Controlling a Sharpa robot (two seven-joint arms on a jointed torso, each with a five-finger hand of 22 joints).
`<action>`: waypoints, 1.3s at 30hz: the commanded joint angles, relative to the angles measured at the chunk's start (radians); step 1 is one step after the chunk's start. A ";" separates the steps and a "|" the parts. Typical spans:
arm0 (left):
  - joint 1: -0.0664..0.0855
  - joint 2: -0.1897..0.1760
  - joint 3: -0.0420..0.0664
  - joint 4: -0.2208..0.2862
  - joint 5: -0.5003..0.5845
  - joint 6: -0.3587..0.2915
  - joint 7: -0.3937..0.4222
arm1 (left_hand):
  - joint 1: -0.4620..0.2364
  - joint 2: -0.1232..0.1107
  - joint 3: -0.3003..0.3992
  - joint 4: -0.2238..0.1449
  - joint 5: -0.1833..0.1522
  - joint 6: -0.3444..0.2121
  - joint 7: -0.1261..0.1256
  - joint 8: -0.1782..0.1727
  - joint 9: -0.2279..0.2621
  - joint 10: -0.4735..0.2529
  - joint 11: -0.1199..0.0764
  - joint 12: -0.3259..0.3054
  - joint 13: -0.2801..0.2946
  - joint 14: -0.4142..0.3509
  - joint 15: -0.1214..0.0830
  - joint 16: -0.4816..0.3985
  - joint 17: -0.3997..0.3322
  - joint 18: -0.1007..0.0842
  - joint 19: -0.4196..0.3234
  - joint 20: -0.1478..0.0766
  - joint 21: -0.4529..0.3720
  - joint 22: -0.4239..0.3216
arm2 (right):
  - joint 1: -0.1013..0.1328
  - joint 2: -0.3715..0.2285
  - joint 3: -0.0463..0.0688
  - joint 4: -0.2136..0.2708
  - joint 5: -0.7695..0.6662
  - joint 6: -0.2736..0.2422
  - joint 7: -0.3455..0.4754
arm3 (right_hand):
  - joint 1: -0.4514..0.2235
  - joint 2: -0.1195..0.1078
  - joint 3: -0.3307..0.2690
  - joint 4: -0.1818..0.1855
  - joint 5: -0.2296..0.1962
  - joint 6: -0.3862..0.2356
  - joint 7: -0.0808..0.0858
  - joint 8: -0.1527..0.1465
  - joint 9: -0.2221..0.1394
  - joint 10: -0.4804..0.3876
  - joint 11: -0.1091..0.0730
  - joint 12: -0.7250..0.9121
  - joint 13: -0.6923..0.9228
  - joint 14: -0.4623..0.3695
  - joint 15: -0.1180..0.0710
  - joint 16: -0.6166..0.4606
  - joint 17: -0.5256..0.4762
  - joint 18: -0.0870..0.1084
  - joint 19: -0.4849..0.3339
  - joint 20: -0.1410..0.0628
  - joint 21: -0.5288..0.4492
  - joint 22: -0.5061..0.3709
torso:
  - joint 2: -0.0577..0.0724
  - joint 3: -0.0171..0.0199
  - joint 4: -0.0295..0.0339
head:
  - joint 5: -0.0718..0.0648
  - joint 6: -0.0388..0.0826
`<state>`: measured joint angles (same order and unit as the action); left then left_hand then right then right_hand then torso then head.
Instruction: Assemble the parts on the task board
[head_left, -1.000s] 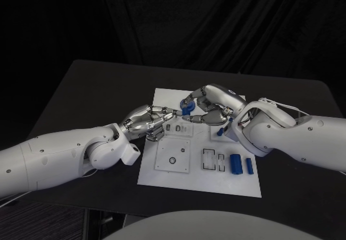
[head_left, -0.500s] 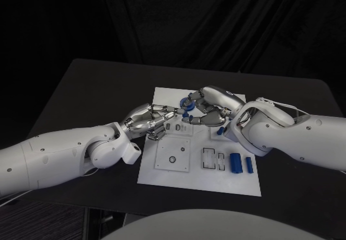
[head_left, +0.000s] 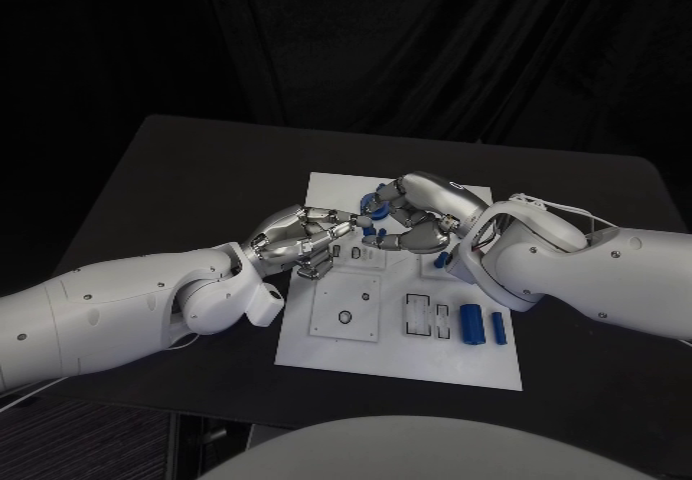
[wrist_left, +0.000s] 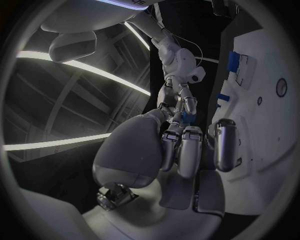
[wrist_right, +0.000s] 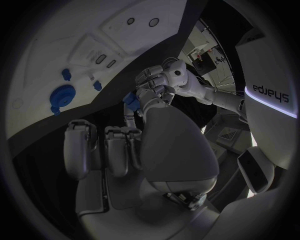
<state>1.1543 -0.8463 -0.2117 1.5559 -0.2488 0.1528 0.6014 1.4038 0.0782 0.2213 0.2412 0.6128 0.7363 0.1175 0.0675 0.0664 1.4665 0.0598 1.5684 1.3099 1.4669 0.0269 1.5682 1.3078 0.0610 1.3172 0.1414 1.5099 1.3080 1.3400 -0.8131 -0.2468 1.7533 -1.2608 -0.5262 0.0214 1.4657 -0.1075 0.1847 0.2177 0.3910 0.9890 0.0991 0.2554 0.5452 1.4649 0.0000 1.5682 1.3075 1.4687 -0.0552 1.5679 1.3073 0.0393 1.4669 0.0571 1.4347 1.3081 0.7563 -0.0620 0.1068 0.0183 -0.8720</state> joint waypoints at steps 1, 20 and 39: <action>-0.001 0.001 0.001 0.002 0.003 0.012 0.012 | 0.008 0.002 0.006 -0.001 -0.003 -0.006 0.002 -0.004 -0.001 0.104 -0.003 0.002 0.261 0.104 -0.001 0.003 0.263 -0.011 -0.003 -0.004 -0.004 0.106 | -0.003 0.000 0.001 0.001 -0.006 0.001 -0.013 | 0.000 0.009 0.005 -0.001 0.003 0.036 -0.031 0.002 0.016 0.106 0.001 0.003 0.263 0.102 -0.001 0.003 0.263 -0.002 0.024 -0.001 -0.005 0.214 | 0.000 -0.0003 -0.0006 | 0.001 -0.001; -0.001 -0.023 0.001 0.013 0.003 -0.008 0.026 | 0.008 0.002 0.007 -0.002 -0.003 0.006 0.003 -0.002 0.001 0.104 -0.004 0.002 0.261 0.104 -0.002 0.003 0.263 -0.012 0.002 -0.005 -0.003 0.109 | -0.003 -0.023 0.001 0.006 0.017 -0.081 0.027 | -0.001 0.010 0.005 0.000 0.003 0.037 -0.031 0.003 0.016 0.106 0.001 0.003 0.263 0.102 -0.001 0.003 0.263 -0.003 0.026 -0.001 -0.002 0.215 | 0.000 -0.0005 0.0001 | 0.002 0.006; -0.001 -0.014 0.001 0.007 0.003 -0.006 0.023 | 0.007 0.000 0.007 -0.002 -0.004 0.009 0.005 -0.001 0.001 0.104 -0.004 0.002 0.261 0.104 -0.003 0.003 0.263 -0.011 0.000 -0.005 -0.004 0.108 | -0.003 -0.019 0.001 0.009 0.050 -0.095 0.049 | -0.005 0.010 0.003 0.003 0.002 0.036 -0.030 0.002 0.015 0.106 0.001 0.003 0.263 0.102 -0.001 0.003 0.263 -0.003 0.025 -0.001 -0.003 0.215 | 0.000 -0.0004 -0.0001 | 0.003 0.005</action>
<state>1.1543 -0.8625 -0.2118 1.5620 -0.2489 0.1471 0.6067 1.4037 0.0782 0.2241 0.2384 0.6128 0.7400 0.1214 0.0675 0.0666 1.4664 0.0599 1.5684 1.3104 1.4669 0.0269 1.5683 1.3074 0.0610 1.3172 0.1414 1.5100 1.3076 1.3395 -0.8327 -0.2467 1.7595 -1.2186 -0.6036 0.0571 1.4591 -0.1117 0.1865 0.2196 0.3909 0.9897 0.0998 0.2547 0.5453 1.4649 0.0000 1.5682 1.3074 1.4687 -0.0552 1.5679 1.3073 0.0393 1.4669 0.0571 1.4347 1.3076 0.7559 -0.0623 0.1067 0.0210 -0.8671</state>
